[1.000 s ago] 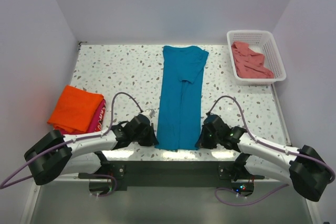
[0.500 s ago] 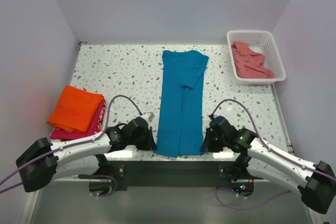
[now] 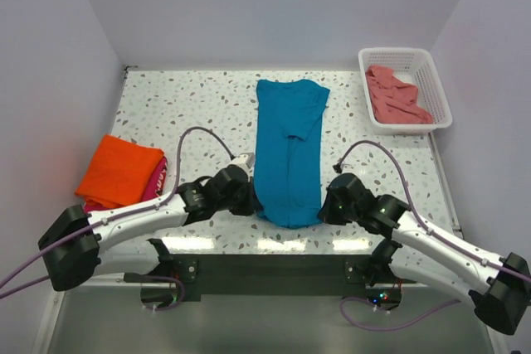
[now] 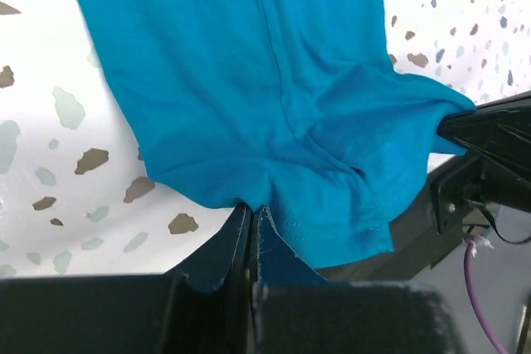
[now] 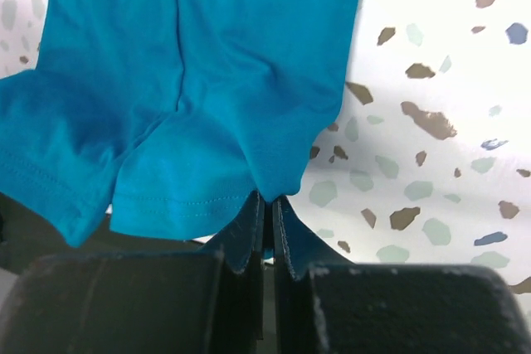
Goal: Fold and stack the t-shirts
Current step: Fold the tshirt
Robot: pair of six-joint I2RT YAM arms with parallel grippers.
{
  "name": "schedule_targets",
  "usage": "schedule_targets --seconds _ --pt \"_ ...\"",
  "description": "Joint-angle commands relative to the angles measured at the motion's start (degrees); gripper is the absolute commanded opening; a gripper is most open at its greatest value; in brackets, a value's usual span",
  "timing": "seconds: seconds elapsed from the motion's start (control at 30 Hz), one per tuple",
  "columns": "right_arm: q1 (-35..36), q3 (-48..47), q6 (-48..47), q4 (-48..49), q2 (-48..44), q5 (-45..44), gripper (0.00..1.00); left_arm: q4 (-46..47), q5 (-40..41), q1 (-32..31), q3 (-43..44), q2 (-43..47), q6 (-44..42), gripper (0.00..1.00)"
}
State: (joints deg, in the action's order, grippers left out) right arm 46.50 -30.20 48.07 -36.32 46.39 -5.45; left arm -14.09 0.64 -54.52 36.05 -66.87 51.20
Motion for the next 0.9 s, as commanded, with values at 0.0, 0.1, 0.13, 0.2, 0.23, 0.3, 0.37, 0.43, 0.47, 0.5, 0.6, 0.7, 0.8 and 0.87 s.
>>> schedule_targets --seconds 0.0,0.1,0.13,0.2,0.23,0.3,0.37,0.43,0.47,0.5,0.6,0.7,0.8,0.87 --pt "0.0 -2.9 -1.6 2.7 1.9 -6.4 0.0 2.7 4.1 0.0 3.3 -1.9 -1.5 0.0" --pt "0.0 -5.0 -2.7 4.4 3.8 -9.5 0.0 3.6 7.3 0.7 4.7 -3.4 -1.5 0.0" --pt "-0.1 -5.8 -3.1 4.8 5.1 -10.4 0.0 4.9 7.4 1.3 5.0 -3.8 -1.5 0.0" --pt "-0.1 -8.3 -4.1 6.4 6.8 -12.7 0.0 6.3 7.7 3.4 5.9 -5.1 -1.5 0.0" --pt "0.0 -9.2 -4.6 7.0 7.7 -13.7 0.0 8.1 7.9 4.2 6.2 -5.6 -1.8 0.0" --pt "-0.4 -12.2 -5.4 8.2 10.7 -15.5 0.0 9.7 8.3 6.1 8.1 -7.6 -2.4 0.0" --pt "-1.6 -14.7 -6.4 10.6 14.1 -16.2 0.0 12.1 7.5 8.2 9.6 -10.3 -3.2 0.0" --pt "-2.7 -16.4 -7.4 11.9 16.6 -16.5 0.0 13.1 7.0 10.2 12.5 -13.9 -3.6 0.0" --pt "-4.5 -18.0 -7.8 13.5 19.0 -16.3 0.0 13.3 6.1 10.7 13.5 -15.1 -4.0 0.0" --pt "-5.6 -18.4 -8.1 14.7 20.0 -15.7 0.0 13.2 6.2 11.2 15.9 -16.4 -4.4 0.0" --pt "-11.0 -20.9 -9.2 18.0 24.7 -10.7 0.0 13.2 6.4 12.7 20.4 -21.6 -5.4 0.0" --pt "-14.4 -22.8 -10.6 20.6 29.9 -9.1 0.0 15.4 6.0 14.5 23.7 -25.8 -6.0 0.0" --pt "-17.2 -24.5 -11.2 23.4 35.4 -6.0 0.0 15.8 5.3 16.5 27.0 -30.1 -6.5 0.0" --pt "-18.8 -26.4 -11.5 24.4 38.5 -4.4 0.0 16.0 4.3 18.1 28.3 -33.1 -6.7 0.0"
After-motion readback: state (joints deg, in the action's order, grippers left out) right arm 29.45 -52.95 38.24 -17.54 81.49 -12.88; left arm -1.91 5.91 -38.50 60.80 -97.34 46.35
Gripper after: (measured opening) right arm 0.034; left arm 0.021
